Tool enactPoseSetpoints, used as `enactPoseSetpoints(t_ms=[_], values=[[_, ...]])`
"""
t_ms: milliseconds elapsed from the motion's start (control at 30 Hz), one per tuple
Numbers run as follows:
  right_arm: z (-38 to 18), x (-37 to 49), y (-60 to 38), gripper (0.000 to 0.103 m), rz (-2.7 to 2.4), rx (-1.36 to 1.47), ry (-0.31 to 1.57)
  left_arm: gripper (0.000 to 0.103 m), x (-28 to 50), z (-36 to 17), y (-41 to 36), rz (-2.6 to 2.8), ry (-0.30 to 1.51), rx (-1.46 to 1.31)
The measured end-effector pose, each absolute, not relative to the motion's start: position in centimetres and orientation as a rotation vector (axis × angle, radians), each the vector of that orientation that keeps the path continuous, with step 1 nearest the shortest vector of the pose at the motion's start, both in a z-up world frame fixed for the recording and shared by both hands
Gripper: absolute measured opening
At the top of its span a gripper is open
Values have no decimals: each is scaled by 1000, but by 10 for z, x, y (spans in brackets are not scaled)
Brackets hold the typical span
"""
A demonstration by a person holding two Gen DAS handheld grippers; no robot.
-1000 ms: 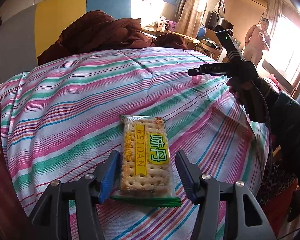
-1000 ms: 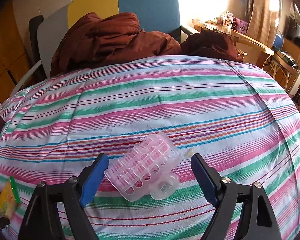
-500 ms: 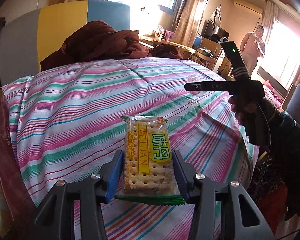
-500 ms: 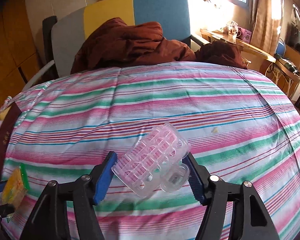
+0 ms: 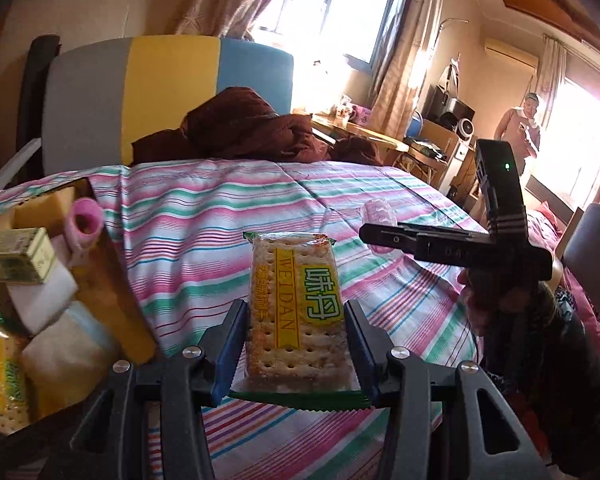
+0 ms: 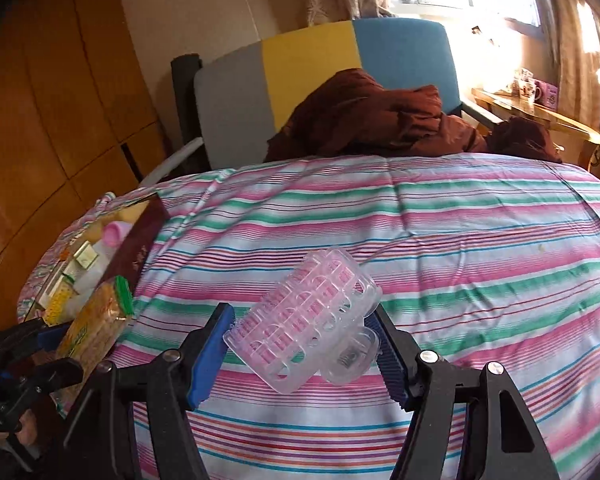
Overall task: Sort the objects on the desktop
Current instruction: 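Carry the cracker pack and hair roller into the gold tray and open both tools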
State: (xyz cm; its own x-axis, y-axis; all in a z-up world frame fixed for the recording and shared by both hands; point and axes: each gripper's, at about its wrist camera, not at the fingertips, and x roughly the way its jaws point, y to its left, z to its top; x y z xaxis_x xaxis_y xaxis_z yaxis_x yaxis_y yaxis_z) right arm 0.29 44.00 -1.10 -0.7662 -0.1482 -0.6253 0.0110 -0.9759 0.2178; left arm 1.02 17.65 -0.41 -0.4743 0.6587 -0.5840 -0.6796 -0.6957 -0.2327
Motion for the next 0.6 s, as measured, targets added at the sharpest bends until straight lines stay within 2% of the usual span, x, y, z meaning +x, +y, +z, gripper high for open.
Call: enactPoseSetpoints(t_ms=[233,600], values=[[5,-11,359,68,-2718,929,-210,49,3,15,95,2416,-59,-816],[21,-36,245,68,-2534,850,-10,49,-26,-7,15,2630,-184,-901]])
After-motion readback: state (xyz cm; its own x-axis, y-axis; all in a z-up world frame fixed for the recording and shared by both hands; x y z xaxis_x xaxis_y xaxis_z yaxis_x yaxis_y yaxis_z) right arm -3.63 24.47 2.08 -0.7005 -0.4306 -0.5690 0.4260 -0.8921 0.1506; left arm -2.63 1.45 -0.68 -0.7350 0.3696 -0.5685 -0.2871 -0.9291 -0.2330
